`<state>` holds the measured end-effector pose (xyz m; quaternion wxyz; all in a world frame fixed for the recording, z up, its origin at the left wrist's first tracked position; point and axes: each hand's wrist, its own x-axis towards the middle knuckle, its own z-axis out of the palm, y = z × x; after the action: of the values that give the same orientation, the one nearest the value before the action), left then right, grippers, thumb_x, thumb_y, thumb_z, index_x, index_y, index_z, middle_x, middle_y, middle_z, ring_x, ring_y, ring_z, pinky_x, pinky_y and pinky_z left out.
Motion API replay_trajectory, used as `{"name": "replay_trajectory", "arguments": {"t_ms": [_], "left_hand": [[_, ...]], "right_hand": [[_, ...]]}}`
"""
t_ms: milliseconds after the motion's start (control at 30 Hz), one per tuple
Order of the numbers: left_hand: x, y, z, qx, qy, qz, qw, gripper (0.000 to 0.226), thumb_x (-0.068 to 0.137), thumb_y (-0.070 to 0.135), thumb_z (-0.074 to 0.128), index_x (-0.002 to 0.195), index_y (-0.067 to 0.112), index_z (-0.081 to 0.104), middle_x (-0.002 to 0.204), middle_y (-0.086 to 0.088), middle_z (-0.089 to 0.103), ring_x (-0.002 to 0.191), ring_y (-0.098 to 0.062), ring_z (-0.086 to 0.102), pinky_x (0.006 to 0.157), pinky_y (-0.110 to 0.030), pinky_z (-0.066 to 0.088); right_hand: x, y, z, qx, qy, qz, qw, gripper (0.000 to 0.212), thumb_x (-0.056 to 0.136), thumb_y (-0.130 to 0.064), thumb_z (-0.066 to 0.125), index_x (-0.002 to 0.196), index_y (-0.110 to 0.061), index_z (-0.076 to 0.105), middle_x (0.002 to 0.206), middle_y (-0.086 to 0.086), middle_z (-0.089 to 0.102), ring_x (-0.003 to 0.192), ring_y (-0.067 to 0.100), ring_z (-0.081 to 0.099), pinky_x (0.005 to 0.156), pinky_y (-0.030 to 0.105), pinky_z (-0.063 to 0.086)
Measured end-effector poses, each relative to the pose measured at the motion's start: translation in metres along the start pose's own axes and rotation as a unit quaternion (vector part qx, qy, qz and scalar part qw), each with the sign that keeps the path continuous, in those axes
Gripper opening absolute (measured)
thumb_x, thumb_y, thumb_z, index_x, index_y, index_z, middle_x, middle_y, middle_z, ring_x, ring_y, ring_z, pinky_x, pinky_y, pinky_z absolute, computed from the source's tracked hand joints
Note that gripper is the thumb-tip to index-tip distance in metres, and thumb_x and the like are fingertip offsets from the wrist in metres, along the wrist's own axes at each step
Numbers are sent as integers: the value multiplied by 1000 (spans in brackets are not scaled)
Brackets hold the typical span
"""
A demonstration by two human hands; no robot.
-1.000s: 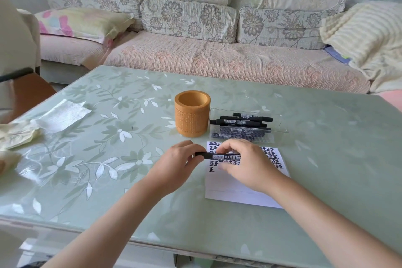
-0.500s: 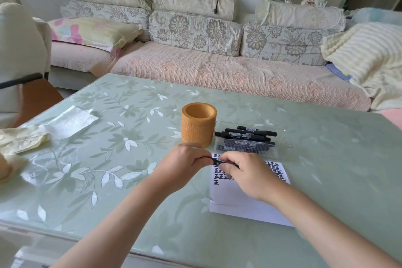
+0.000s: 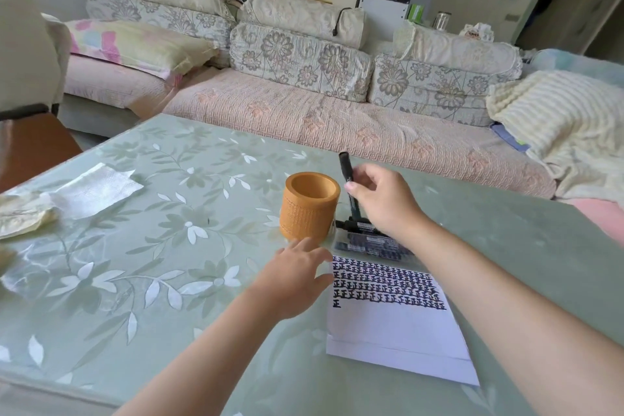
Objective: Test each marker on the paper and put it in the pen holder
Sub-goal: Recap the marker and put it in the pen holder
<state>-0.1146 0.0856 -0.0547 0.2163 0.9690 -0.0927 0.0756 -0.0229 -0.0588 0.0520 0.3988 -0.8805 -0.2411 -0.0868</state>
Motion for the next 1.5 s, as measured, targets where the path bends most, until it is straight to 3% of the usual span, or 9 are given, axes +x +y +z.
{"name": "replay_trajectory", "arguments": {"t_ms": [133, 267, 467, 600, 767, 900, 1100, 1333, 1500], "left_hand": [[0, -2, 7, 28, -19, 2, 999, 48, 95, 55, 42, 134, 28, 47, 132, 6, 44, 123, -17, 38, 103, -37, 34], [-4, -4, 14, 64, -31, 13, 997, 61, 91, 65, 36, 138, 27, 41, 141, 6, 38, 130, -17, 32, 106, -36, 28], [-7, -2, 14, 77, -45, 18, 996, 64, 91, 65, 37, 143, 27, 34, 145, 5, 34, 132, -17, 27, 108, -35, 24], [-8, -1, 13, 71, -49, 15, 996, 64, 92, 64, 36, 144, 27, 32, 145, 5, 34, 132, -17, 28, 109, -34, 24], [-11, 1, 15, 69, -51, 26, 996, 72, 88, 71, 34, 148, 35, 20, 148, 6, 32, 134, -17, 26, 112, -36, 22], [-12, 3, 16, 82, -73, 26, 994, 78, 82, 76, 36, 148, 37, 24, 154, 5, 23, 141, -16, 16, 114, -38, 14], [-13, 3, 18, 102, -72, 27, 992, 86, 77, 80, 41, 149, 37, 22, 156, 6, 19, 142, -16, 12, 116, -38, 11], [-13, 11, 20, 105, -49, 41, 992, 85, 77, 81, 40, 147, 38, 24, 154, 8, 21, 142, -14, 14, 115, -36, 13], [-11, 11, 13, 58, 8, 33, 998, 76, 83, 75, 35, 147, 38, 19, 146, 13, 33, 135, -11, 27, 107, -34, 31]], "right_hand": [[42, -14, 16, 6, 13, -16, 1000, 7, 86, -19, 69, 93, -19, 67, 90, -3, 71, 88, 17, 67, 87, 40, 53], [52, -14, 36, -31, -18, -12, 999, 10, 84, -23, 70, 94, -23, 69, 93, -6, 72, 90, 16, 67, 87, 35, 53], [44, 2, 47, -291, -91, -46, 951, 25, 94, -38, 56, 107, -22, 69, 110, 4, 63, 112, 27, 48, 94, 39, 37], [39, 12, 30, -210, -84, -28, 974, 31, 98, -27, 50, 127, -20, 60, 125, 3, 52, 118, 21, 47, 101, 37, 38], [21, 48, 2, -313, -157, 21, 936, 25, 99, -22, 47, 113, -30, 67, 124, -3, 65, 111, 20, 59, 92, 37, 49], [16, 61, -3, -372, -194, 21, 908, 26, 95, -30, 56, 120, -31, 65, 127, -3, 63, 115, 22, 57, 92, 39, 48], [24, 62, 3, -391, -192, -20, 900, 22, 85, -35, 73, 105, -27, 72, 105, -4, 70, 100, 21, 62, 81, 32, 43], [4, 61, -8, -393, -148, -102, 902, 19, 100, -34, 49, 110, -18, 51, 103, 2, 66, 94, 26, 60, 91, 41, 42], [-27, 47, -17, -353, -111, -142, 918, 19, 102, -40, 41, 114, -27, 46, 107, -4, 61, 91, 26, 60, 72, 39, 48]]}}
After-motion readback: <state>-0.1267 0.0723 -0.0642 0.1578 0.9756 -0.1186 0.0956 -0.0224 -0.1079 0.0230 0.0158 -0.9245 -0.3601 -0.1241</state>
